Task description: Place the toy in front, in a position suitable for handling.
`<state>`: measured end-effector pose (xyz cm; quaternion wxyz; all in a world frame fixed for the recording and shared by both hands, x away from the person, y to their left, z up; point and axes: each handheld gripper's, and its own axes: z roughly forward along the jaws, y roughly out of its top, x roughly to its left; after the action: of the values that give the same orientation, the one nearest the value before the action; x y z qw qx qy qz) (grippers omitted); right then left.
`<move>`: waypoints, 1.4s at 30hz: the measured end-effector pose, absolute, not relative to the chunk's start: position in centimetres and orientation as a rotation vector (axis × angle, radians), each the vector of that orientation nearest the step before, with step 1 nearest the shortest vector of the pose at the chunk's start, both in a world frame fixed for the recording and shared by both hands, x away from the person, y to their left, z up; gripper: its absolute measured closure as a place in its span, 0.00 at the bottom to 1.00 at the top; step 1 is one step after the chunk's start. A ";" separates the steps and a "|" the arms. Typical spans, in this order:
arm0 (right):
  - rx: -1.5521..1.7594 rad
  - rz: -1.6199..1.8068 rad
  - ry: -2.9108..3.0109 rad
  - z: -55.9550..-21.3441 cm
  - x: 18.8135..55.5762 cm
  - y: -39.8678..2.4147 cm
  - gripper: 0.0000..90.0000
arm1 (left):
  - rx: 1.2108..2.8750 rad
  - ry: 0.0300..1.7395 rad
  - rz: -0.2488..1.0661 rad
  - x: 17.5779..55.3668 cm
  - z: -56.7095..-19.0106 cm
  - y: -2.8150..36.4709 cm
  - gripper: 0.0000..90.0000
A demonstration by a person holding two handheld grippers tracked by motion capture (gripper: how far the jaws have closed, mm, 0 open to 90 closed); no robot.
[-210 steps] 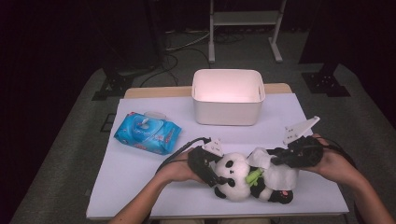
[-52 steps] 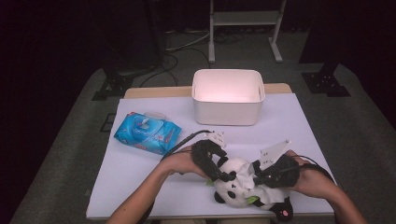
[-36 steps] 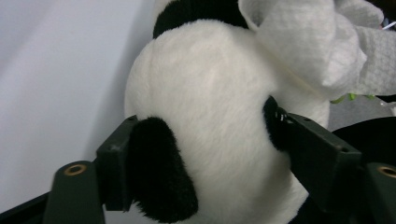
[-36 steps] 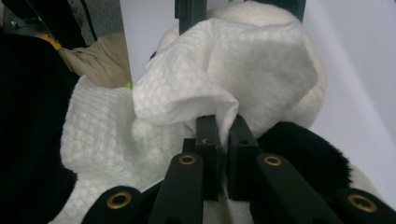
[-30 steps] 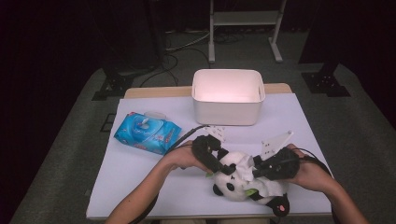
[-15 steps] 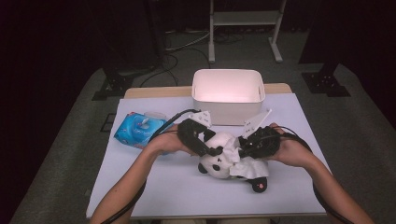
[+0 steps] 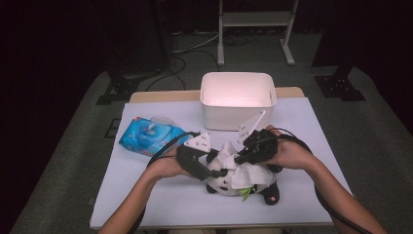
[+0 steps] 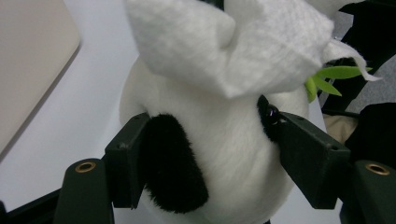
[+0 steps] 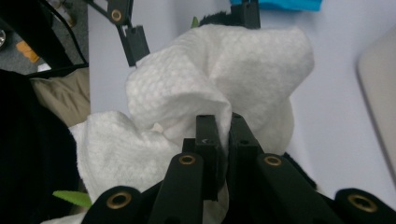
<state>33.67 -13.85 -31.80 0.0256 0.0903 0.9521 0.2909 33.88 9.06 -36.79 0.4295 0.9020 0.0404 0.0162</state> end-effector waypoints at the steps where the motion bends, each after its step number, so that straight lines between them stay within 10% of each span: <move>1: 0.280 0.887 2.948 -32.0 33.5 -13.9 0.94 | 2.242 0.105 0.038 33.8 -36.9 9.2 0.33; 14: 0.307 0.894 2.961 -32.7 31.5 -15.1 0.94 | 2.207 0.216 -0.029 33.6 -36.9 9.9 0.17; 22: 0.269 0.866 2.934 -32.1 30.9 -14.5 0.94 | 2.213 0.179 -0.028 33.3 -37.2 9.3 0.34; 42: 0.303 0.791 2.869 -30.8 32.3 -14.9 0.94 | 2.264 0.126 0.001 33.0 -36.7 8.6 0.35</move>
<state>32.32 -14.93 -30.81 0.0751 0.1011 0.9563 0.2638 33.05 8.61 -36.73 0.4232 0.9046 0.0503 0.0006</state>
